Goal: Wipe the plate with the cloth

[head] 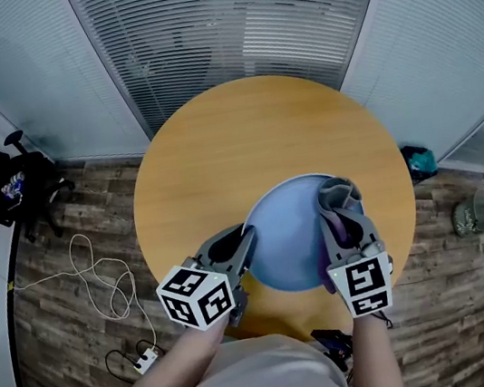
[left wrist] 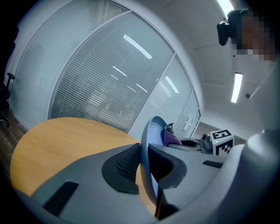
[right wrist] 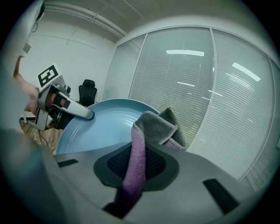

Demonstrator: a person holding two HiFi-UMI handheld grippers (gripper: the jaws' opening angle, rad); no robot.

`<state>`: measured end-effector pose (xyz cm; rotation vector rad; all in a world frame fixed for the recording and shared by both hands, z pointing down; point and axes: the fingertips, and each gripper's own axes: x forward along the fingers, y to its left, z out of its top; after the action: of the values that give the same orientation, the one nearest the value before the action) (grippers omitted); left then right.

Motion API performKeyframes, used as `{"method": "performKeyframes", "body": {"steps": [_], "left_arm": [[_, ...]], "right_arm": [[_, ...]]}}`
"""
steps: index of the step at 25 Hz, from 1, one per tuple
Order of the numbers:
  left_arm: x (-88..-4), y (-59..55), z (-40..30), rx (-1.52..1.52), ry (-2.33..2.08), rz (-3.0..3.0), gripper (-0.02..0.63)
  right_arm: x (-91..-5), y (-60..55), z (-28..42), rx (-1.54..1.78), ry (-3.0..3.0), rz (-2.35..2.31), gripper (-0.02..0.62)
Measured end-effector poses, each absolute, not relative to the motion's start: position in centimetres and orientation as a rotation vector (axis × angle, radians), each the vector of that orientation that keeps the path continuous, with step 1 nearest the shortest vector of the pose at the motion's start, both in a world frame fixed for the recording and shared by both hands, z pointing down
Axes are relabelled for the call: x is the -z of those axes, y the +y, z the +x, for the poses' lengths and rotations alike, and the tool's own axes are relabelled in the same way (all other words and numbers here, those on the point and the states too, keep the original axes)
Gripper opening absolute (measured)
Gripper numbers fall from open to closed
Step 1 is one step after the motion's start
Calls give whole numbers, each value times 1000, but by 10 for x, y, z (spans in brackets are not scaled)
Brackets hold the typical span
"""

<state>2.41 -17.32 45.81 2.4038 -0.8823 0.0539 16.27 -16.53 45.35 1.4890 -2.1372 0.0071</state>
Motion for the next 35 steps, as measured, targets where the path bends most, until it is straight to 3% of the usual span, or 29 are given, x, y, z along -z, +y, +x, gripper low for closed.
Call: {"method": "performKeyframes", "body": {"steps": [17, 35], "left_arm": [[-453, -172, 26, -28, -853, 2394, 48], [-454, -171, 13, 1, -881, 2371, 48]], "right_arm": [[-453, -162, 181, 8, -2077, 1514, 51], [-458, -155, 101, 85, -2183, 1315, 51]]}}
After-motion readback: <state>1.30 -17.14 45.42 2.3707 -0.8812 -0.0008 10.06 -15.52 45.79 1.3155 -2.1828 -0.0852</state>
